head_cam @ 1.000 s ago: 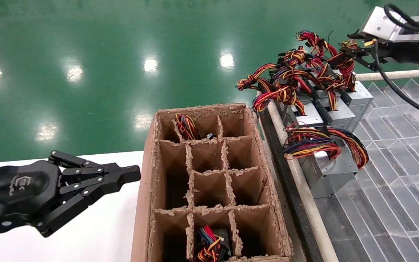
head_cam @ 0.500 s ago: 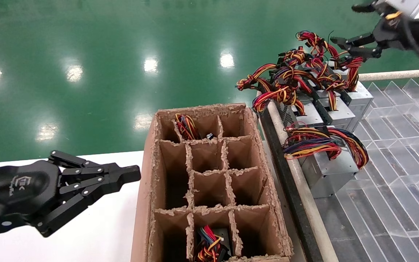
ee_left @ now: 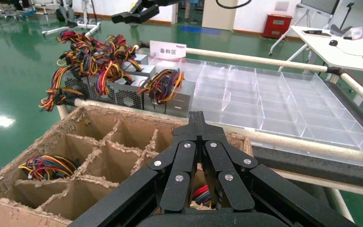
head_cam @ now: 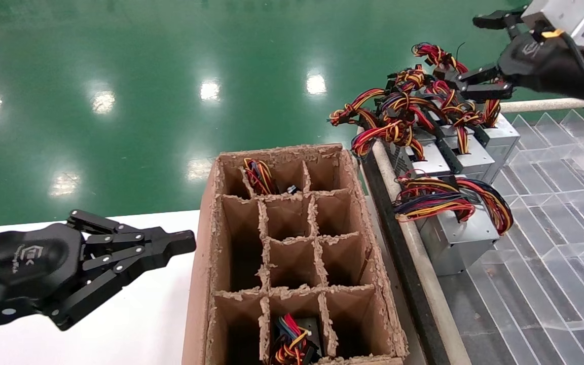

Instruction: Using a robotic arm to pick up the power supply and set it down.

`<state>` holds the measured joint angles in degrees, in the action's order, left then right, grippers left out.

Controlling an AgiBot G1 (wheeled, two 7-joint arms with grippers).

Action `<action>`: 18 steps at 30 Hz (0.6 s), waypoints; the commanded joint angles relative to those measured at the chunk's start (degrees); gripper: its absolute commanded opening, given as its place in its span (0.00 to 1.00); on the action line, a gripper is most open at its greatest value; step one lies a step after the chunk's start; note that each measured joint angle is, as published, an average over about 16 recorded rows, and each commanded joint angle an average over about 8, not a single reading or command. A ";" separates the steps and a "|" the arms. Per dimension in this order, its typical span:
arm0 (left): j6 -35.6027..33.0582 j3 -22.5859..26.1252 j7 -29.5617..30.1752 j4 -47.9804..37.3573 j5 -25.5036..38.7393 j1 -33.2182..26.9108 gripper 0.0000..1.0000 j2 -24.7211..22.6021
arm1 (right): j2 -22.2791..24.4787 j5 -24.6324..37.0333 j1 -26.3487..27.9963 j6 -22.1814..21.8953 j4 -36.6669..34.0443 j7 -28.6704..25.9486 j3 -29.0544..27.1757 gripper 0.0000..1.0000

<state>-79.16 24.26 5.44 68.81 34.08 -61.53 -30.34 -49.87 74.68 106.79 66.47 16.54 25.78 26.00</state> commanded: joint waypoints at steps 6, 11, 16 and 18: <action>0.00 0.00 0.00 0.00 0.00 0.00 0.68 0.00 | 2.26 -5.00 -6.88 2.93 8.68 -5.56 -1.52 1.00; 0.00 0.00 0.00 0.00 0.00 0.00 1.00 0.00 | 3.88 -8.58 -11.82 5.02 14.91 -9.55 -2.61 1.00; 0.00 0.00 0.00 0.00 0.00 0.00 1.00 0.00 | 5.50 -12.15 -16.74 7.12 21.12 -13.53 -3.70 1.00; 0.00 0.00 0.00 0.00 0.00 0.00 1.00 0.00 | 6.15 -13.59 -18.73 7.96 23.63 -15.13 -4.13 1.00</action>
<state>-79.16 24.26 5.44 68.81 34.08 -61.53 -30.34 -43.72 61.08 88.05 74.43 40.17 10.65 21.87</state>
